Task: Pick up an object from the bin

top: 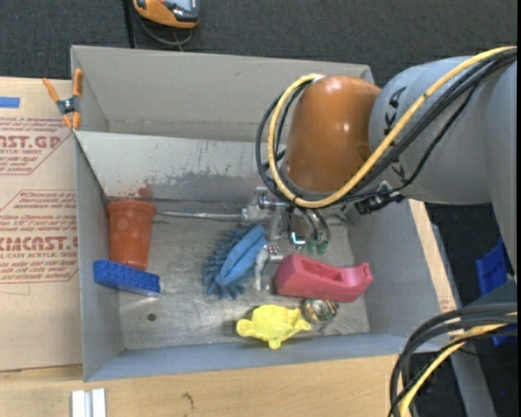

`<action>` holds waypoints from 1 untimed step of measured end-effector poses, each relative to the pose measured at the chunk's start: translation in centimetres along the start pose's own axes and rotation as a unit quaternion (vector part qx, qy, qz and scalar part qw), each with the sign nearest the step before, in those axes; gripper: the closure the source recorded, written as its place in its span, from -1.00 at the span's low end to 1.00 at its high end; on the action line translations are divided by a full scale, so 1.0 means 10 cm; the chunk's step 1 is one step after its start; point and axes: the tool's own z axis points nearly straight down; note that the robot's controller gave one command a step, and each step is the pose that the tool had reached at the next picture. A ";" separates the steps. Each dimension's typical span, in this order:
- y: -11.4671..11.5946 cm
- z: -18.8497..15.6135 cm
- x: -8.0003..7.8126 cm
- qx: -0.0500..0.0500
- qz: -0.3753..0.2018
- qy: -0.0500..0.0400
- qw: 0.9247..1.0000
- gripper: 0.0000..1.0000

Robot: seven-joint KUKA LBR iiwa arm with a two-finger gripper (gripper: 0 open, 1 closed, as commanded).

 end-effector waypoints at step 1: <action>0.00 -0.02 -0.01 0.000 0.000 -0.002 1.000 -1.00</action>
Offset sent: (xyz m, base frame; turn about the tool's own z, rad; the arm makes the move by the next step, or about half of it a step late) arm 0.0358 0.0445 -0.0112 -0.2240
